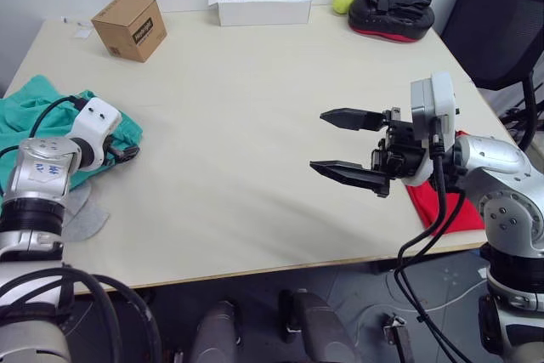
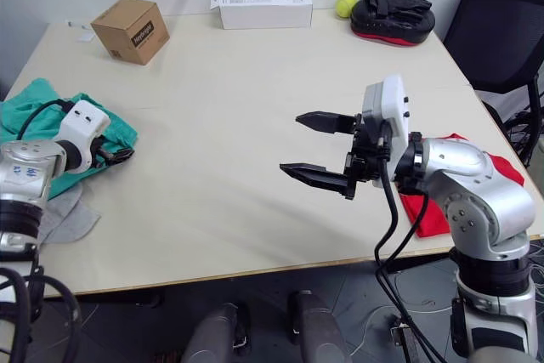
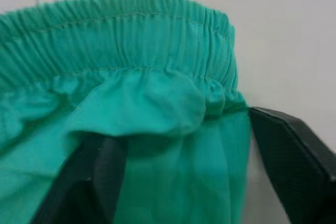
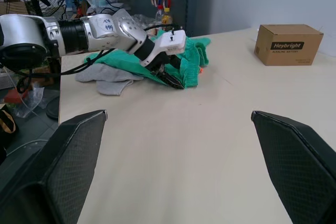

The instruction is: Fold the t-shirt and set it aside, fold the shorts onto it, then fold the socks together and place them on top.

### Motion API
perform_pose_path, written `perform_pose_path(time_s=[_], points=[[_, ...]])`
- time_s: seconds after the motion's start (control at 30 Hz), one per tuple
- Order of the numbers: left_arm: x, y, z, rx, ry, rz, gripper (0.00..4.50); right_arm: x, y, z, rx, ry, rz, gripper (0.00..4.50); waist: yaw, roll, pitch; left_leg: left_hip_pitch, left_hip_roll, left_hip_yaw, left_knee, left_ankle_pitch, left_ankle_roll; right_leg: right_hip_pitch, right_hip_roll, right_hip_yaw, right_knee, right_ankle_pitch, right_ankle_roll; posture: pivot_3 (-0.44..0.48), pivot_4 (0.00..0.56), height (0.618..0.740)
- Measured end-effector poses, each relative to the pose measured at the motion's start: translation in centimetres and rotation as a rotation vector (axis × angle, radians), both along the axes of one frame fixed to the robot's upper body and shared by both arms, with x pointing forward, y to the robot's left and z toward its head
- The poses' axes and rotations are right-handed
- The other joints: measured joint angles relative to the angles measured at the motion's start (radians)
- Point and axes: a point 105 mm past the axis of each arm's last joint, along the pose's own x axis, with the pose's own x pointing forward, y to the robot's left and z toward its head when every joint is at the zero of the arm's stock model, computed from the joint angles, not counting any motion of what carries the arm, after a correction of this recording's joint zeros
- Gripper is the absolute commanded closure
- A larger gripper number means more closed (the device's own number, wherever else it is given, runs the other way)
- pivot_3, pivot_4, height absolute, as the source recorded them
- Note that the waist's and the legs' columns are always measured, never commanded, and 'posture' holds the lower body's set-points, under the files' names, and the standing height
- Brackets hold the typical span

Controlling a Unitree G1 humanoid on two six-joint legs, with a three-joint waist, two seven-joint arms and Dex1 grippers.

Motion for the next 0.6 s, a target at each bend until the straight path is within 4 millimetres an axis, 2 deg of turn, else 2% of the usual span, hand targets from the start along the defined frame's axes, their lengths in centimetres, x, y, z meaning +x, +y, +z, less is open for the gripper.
perform_pose_path(time_s=[0.17, 0.27, 0.37, 0.47, 0.6], points=[[0.7, 0.1, -0.2, -0.001, 0.013, -0.021, 3.53, -0.3, -0.6, -0.2, -0.006, 0.002, -0.052, 0.00, 0.003, 0.000, 0.000, 0.000, 0.000, 0.000, 0.002, 0.001, 0.000, 0.000, 0.000, 0.000, 0.002, 0.001, 0.001, 0.000, 0.150, 0.740], [1.4, -0.1, 1.1, 0.061, -0.008, -0.052, 4.48, -0.5, -0.6, -0.3, -0.009, 0.005, -0.062, 0.00, 0.004, -0.002, 0.001, 0.000, 0.000, -0.001, 0.002, 0.001, 0.001, 0.000, 0.000, -0.001, 0.002, 0.001, 0.001, 0.000, 0.150, 0.740], [2.5, -1.0, 4.0, 0.139, -0.071, -0.107, 4.48, -0.6, -0.6, -0.2, -0.009, 0.001, -0.068, 0.00, 0.004, -0.003, 0.001, -0.001, -0.001, -0.001, 0.003, 0.001, 0.001, 0.000, -0.001, -0.001, 0.002, 0.001, 0.002, 0.000, 0.150, 0.740], [3.5, -3.1, 7.3, 0.213, -0.132, -0.205, 4.48, -0.6, -0.8, -0.3, -0.015, 0.003, -0.084, 0.00, 0.006, -0.003, 0.001, -0.002, -0.001, -0.001, 0.003, 0.001, 0.001, 0.000, -0.001, -0.001, 0.000, 0.001, 0.002, 0.000, 0.150, 0.740], [4.6, -8.5, 11.1, 0.288, -0.208, -0.429, 4.48, -0.7, -1.1, -0.5, -0.019, 0.007, -0.106, 0.00, 0.010, -0.003, 0.001, -0.003, -0.002, -0.001, 0.003, 0.000, 0.003, 0.000, -0.001, -0.002, -0.001, 0.001, 0.002, 0.000, 0.150, 0.740]])
